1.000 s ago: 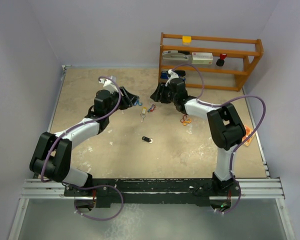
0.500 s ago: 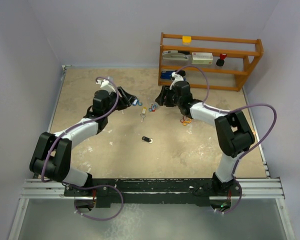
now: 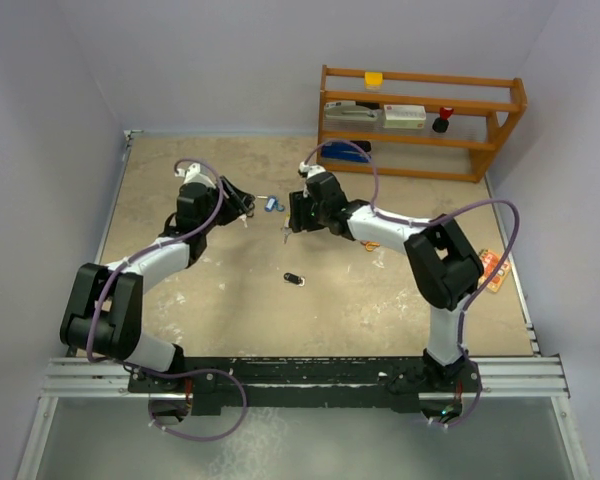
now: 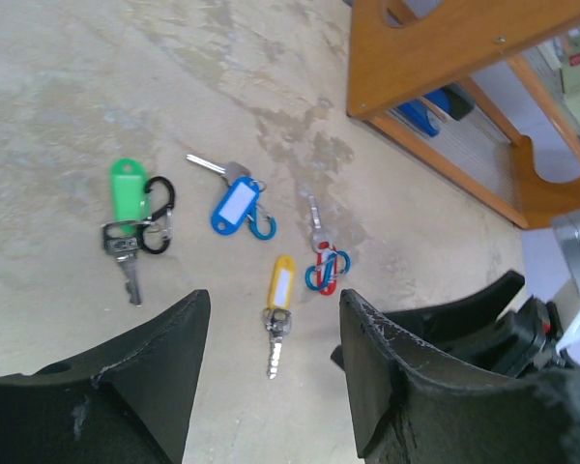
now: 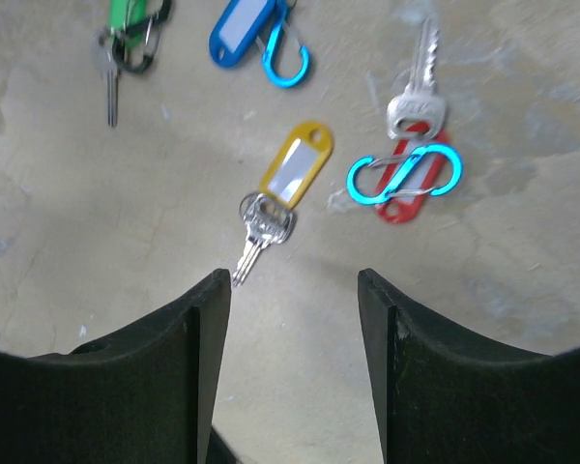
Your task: Put the keys on the keyring
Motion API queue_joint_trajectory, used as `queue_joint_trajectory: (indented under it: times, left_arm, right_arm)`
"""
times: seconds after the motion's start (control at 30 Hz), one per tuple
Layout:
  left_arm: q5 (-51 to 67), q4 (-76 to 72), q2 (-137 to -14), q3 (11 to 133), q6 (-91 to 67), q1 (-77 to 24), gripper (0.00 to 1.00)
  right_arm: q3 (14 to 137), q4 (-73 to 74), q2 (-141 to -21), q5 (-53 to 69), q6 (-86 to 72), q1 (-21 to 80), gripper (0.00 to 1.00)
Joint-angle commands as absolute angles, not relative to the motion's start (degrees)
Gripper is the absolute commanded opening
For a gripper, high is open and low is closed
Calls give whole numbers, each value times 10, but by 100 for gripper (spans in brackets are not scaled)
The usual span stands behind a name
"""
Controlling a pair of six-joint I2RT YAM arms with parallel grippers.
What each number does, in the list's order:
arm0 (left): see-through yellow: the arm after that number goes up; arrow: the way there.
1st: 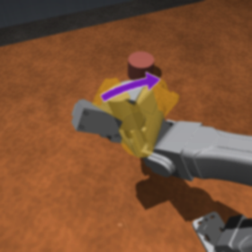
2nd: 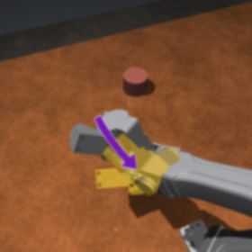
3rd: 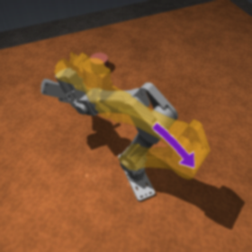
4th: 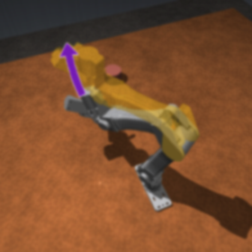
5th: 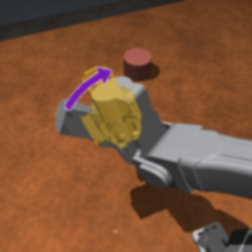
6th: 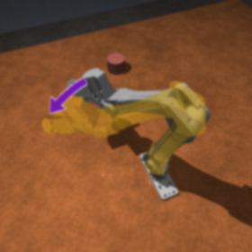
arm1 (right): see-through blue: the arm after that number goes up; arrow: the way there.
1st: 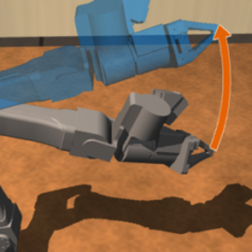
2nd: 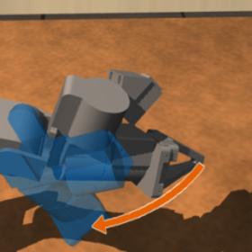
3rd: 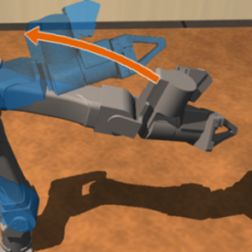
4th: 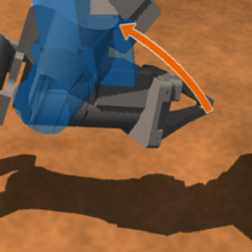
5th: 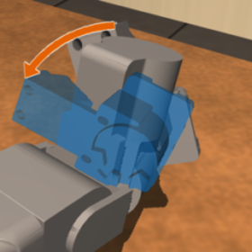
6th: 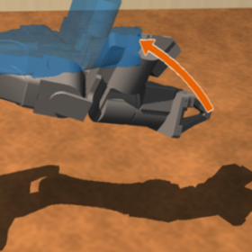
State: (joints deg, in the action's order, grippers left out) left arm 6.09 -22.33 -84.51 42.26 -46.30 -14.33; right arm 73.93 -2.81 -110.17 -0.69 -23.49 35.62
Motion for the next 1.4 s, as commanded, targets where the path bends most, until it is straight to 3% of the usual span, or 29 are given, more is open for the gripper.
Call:
queue_joint_trajectory:
  times: [0.0,0.2,0.33,0.53,0.87,1.37]
  left_arm:
    - [62,-217,-822,423,-466,-128,54]
    - [79,-203,-834,437,-453,-127,54]
    - [91,-183,-849,453,-443,-130,54]
    - [64,-139,-864,486,-414,-164,56]
    - [34,-80,-933,583,-363,-265,56]
    - [-8,-37,-1097,764,-276,-413,56]
  right_arm:
    - [762,-6,-1096,-39,-233,364,59]
    - [733,14,-1060,-78,-251,364,60]
    - [734,105,-1039,-161,-266,347,64]
    - [667,121,-993,-137,-283,274,66]
    - [587,89,-932,-172,-314,235,67]
    - [491,-18,-728,-195,-361,149,94]
